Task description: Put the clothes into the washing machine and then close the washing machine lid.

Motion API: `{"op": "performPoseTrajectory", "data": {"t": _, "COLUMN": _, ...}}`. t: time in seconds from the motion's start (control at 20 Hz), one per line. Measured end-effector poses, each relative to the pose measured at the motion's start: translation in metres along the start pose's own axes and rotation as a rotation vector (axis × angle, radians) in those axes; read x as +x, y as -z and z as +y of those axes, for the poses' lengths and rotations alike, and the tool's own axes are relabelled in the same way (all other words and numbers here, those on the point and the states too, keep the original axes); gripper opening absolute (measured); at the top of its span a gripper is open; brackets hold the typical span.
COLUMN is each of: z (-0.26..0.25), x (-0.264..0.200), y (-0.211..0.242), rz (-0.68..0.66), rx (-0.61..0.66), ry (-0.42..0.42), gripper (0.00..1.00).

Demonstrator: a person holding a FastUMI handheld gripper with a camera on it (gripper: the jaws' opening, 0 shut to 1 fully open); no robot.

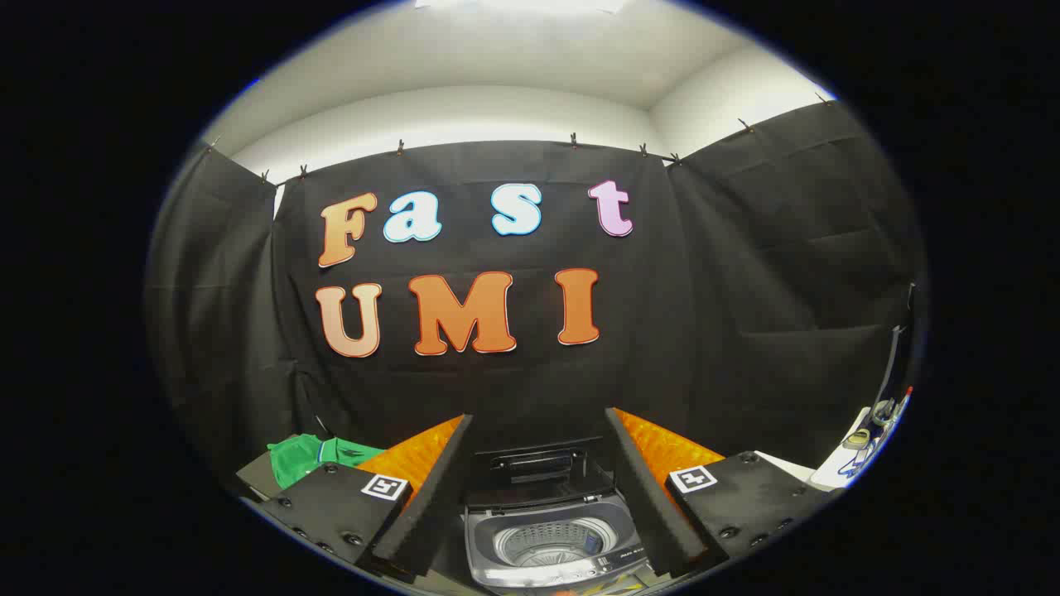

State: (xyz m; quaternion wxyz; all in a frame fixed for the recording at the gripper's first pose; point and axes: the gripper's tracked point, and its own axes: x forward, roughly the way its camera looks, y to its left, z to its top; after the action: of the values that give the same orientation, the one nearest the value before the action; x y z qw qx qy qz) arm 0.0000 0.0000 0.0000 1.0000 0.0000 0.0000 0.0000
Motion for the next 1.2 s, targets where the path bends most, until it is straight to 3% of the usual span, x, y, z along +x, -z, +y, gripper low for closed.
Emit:
{"op": "performPoseTrajectory", "data": {"t": 0.65, "z": 0.020, "x": 0.005, "y": 0.008, "rz": 0.030, "rx": -0.011, "ry": -0.004, "gripper": 0.99}}
{"op": "performPoseTrajectory", "data": {"t": 1.2, "z": 0.069, "x": 0.016, "y": 0.034, "rz": 0.092, "rx": -0.006, "ry": -0.055, "gripper": 0.99}}
